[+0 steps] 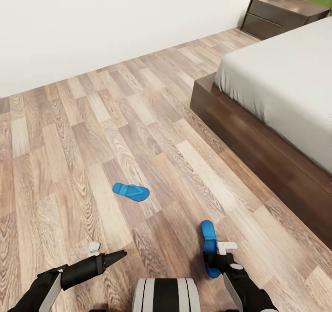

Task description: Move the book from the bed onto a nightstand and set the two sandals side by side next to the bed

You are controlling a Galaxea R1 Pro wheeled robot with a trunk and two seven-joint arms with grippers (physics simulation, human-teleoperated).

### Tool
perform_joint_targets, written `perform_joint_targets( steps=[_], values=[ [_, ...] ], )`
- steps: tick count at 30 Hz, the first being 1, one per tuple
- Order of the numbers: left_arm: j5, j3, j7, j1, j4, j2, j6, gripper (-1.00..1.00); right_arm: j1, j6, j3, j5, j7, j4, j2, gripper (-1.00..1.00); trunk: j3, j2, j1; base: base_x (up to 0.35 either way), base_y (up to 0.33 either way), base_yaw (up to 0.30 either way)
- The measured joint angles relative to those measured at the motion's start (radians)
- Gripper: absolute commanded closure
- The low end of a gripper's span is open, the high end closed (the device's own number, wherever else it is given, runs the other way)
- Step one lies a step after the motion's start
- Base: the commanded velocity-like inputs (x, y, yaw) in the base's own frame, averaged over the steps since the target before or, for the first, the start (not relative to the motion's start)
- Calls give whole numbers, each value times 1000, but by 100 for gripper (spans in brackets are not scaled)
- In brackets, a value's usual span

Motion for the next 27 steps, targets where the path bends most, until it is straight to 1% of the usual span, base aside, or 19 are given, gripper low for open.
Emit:
perform_joint_targets(
  steps=[23, 27],
  values=[
    [0, 0, 1, 0, 0, -1, 0, -100, 1, -3, -2, 1, 1, 0, 0, 100, 89, 5, -10, 0, 0, 0],
    [0, 0, 1, 0, 0, -2, 0, -100, 2, -25, -3, 2, 2, -1, 0, 100, 104, 6, -12, 0, 0, 0]
  ],
)
